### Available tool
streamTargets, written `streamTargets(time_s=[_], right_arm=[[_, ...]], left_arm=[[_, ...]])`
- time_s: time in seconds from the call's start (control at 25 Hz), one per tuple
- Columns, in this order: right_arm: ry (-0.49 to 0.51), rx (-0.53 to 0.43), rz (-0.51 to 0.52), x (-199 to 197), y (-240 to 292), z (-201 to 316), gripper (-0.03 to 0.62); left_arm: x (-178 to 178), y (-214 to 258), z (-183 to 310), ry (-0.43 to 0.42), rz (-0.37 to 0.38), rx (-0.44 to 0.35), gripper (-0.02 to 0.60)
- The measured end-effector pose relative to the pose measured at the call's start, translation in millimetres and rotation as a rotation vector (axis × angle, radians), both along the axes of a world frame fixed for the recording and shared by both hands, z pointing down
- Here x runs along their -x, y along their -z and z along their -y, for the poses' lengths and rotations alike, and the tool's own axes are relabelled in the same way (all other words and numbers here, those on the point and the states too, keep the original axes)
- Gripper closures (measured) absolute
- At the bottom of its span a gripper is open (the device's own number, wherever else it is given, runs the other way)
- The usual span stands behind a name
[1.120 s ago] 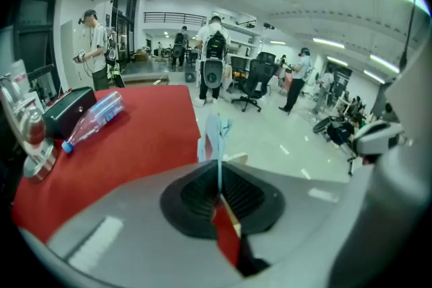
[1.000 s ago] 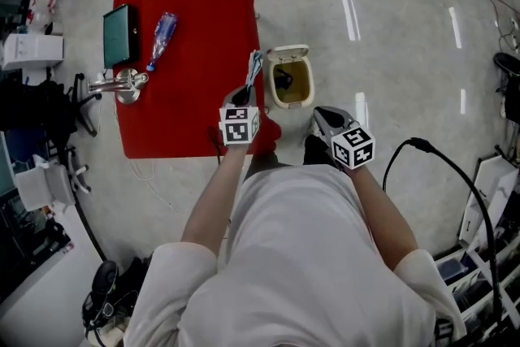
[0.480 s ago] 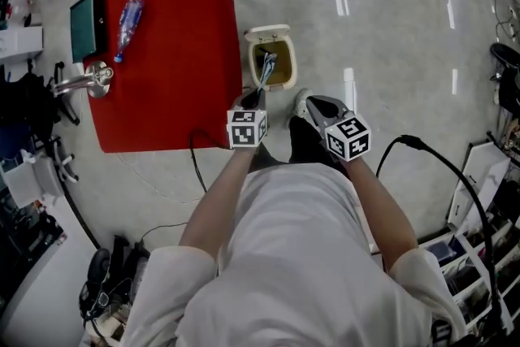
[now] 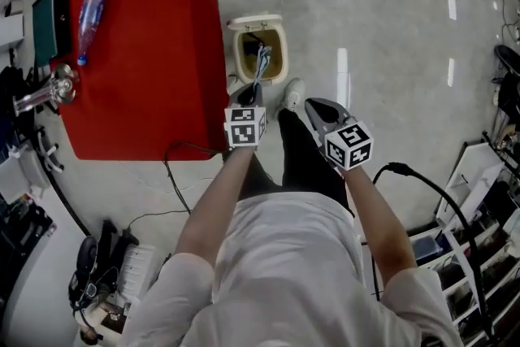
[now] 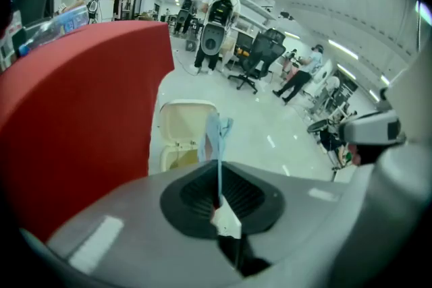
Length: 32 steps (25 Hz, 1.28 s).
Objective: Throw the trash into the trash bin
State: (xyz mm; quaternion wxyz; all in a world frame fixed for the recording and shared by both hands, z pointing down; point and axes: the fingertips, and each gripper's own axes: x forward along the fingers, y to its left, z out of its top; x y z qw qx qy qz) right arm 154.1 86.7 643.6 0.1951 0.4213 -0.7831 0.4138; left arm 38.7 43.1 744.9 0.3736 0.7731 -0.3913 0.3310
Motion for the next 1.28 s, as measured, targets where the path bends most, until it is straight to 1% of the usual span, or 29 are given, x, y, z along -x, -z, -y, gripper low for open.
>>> streamTargets(time_s=[0.12,0.32,0.44,0.52,0.68,0.76,0.84,0.96,1.04,1.28], right_arm=[[-0.014,0.017,0.014,-2.8,-25.9,6.9,0.592],[-0.037,0.043,0.039,3.2,-79.4,21.9,0.592],[-0.044,0.058,0.048,1.2,-102.4,22.4,0.592],[-0.052,0.060,0.054,-1.6,-98.6,12.5,0.592],[-0.056,0.055,0.057,-0.4,-71.7,-1.9,0.592],[-0.056,0.064,0.054,-0.3,-85.6,3.0,0.592],[-0.057,0.081,0.051,-0.8,-116.0,12.4,0.592],[-0.059,0.092,0.051,4.7,-146.9,25.3,0.592],[-0.061,0.091,0.055,8.1,-151.7,30.6,0.592],[-0.065,0.073,0.057,14.0,-140.1,35.8,0.592]], left_arm=[[-3.6,-34.3,6.2,0.018,0.012,0.009,0.571],[2.6,-101.8,21.5,0.052,0.032,0.047,0.571],[2.0,-126.8,27.9,0.083,0.035,0.068,0.571],[-2.3,-122.8,24.3,0.094,0.029,0.068,0.571],[0.0,-96.1,18.5,0.107,0.022,0.065,0.569],[4.9,-109.0,24.3,0.117,0.028,0.071,0.564],[8.9,-137.2,31.7,0.129,0.027,0.089,0.545],[15.6,-165.0,39.3,0.126,0.019,0.099,0.495],[18.3,-169.6,41.2,0.121,0.021,0.099,0.474],[17.8,-152.0,39.3,0.116,0.012,0.088,0.476]])
